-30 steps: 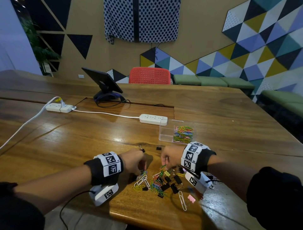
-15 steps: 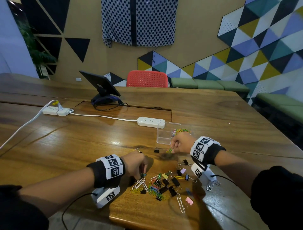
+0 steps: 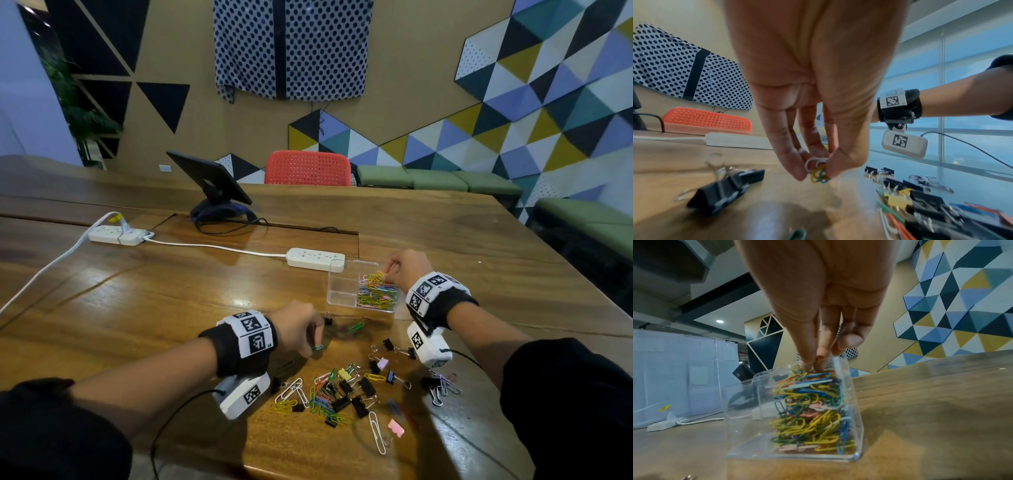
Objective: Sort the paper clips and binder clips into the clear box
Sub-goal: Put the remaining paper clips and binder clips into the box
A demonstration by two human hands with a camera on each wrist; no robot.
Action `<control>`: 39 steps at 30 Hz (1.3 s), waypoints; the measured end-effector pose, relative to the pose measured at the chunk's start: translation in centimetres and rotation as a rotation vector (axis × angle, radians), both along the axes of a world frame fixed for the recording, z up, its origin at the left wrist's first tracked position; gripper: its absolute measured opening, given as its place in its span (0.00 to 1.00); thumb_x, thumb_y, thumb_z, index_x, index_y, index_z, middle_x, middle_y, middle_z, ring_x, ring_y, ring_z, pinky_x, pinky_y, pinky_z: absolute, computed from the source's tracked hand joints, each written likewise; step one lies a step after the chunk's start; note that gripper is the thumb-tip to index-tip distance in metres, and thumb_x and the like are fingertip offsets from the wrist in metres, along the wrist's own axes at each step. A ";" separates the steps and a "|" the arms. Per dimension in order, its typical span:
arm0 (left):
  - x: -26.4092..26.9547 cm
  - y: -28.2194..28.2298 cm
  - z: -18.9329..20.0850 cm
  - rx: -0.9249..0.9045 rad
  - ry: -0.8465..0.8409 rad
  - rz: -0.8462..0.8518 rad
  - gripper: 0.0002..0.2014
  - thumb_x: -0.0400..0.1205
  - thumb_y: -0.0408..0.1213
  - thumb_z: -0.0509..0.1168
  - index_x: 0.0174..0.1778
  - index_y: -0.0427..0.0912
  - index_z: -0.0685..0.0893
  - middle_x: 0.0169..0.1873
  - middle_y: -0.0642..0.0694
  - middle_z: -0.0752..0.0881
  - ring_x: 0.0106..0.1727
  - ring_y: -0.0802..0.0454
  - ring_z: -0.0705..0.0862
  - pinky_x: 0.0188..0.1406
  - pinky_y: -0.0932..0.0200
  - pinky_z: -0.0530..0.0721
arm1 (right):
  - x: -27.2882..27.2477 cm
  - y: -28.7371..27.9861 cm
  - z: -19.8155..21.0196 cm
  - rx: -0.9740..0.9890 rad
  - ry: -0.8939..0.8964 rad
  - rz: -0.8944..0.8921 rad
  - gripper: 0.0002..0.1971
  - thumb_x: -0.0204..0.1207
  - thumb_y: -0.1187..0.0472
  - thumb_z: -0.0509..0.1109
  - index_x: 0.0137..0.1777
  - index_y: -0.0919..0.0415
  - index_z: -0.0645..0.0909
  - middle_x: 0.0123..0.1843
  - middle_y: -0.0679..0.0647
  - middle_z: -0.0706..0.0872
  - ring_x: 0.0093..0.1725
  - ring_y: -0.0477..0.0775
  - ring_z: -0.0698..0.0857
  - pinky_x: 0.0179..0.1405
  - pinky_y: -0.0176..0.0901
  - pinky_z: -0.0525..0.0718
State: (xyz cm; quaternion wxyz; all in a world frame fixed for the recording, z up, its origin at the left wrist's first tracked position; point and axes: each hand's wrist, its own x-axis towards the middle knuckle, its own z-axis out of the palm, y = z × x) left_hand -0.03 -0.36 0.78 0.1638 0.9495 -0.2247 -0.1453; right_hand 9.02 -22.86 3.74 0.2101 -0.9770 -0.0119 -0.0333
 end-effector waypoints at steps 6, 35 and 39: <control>3.2 -1.5 1.6 -0.055 -0.177 0.038 0.08 0.70 0.32 0.75 0.44 0.38 0.85 0.47 0.43 0.87 0.50 0.48 0.85 0.53 0.54 0.86 | -0.2 -0.2 -0.8 -0.075 -0.011 0.136 0.09 0.78 0.58 0.69 0.53 0.60 0.88 0.53 0.54 0.90 0.52 0.52 0.86 0.45 0.36 0.77; 11.2 -11.4 2.3 -0.034 -0.313 0.017 0.10 0.80 0.29 0.65 0.55 0.40 0.88 0.55 0.41 0.89 0.59 0.43 0.85 0.63 0.50 0.82 | -9.9 -8.1 -3.1 -0.341 0.240 0.564 0.08 0.75 0.59 0.69 0.47 0.60 0.87 0.47 0.53 0.89 0.48 0.50 0.85 0.49 0.41 0.83; 10.0 -10.4 1.3 -0.097 -0.416 -0.047 0.10 0.83 0.34 0.62 0.56 0.43 0.87 0.54 0.43 0.87 0.60 0.45 0.79 0.63 0.49 0.79 | -10.3 -9.0 -3.3 -0.310 0.212 0.529 0.09 0.74 0.57 0.70 0.50 0.60 0.86 0.43 0.49 0.83 0.44 0.47 0.81 0.47 0.39 0.81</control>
